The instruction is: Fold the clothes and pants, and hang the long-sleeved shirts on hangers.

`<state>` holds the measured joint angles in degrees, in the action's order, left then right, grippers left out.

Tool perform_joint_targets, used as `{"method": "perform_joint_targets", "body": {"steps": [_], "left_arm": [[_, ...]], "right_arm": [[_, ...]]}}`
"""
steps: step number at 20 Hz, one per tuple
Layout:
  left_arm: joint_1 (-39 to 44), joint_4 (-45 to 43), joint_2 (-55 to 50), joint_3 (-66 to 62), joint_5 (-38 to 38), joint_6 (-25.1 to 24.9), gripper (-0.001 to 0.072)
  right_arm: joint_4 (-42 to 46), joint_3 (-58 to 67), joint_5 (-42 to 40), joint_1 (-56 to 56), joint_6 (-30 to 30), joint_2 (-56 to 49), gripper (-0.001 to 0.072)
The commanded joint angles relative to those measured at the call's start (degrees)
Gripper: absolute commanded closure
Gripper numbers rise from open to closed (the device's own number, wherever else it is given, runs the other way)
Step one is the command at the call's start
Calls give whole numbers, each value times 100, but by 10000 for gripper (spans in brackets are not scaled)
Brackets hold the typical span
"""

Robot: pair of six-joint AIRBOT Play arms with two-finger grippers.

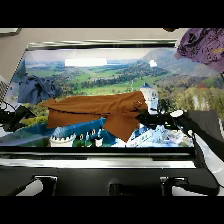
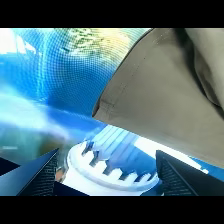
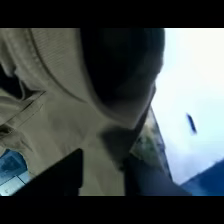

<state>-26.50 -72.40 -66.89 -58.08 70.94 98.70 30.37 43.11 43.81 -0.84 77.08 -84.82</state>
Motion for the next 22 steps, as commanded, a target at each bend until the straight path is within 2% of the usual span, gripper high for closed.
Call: {"method": "perform_joint_targets", "body": {"steps": [1,2,3,5,7,9,13,17,22], "left_arm": [[-33,-9,-26,20,42,83,-13],[-76,-7,-83,50,37,-63,-13],[-170,-4,-144,111,33,-229,-13],[-549,179,-269,356,-267,-509,-13],[-1012,1132,-413,706,-658,-1274,-13],[-1320,2192,-717,949,-706,-2162,-13],[-1106,2949,-1394,1012,-693,-2957,-13],[-726,3045,-1825,1010,-719,-2973,-13],[-664,3042,-1915,1005,-743,-2973,-13]], "right_arm": [[-249,-11,-37,-17,-286,-221,505],[-254,-9,-44,-17,-363,-208,638],[-247,-9,-44,-17,-382,-195,683],[-247,-9,33,-17,-382,-101,683],[-247,-9,133,-17,-382,17,683],[-245,-9,232,-17,-382,122,683],[-251,-9,376,-17,-367,199,683],[-258,-9,428,-17,-260,210,683],[-269,-9,420,-17,-227,302,683]]}}
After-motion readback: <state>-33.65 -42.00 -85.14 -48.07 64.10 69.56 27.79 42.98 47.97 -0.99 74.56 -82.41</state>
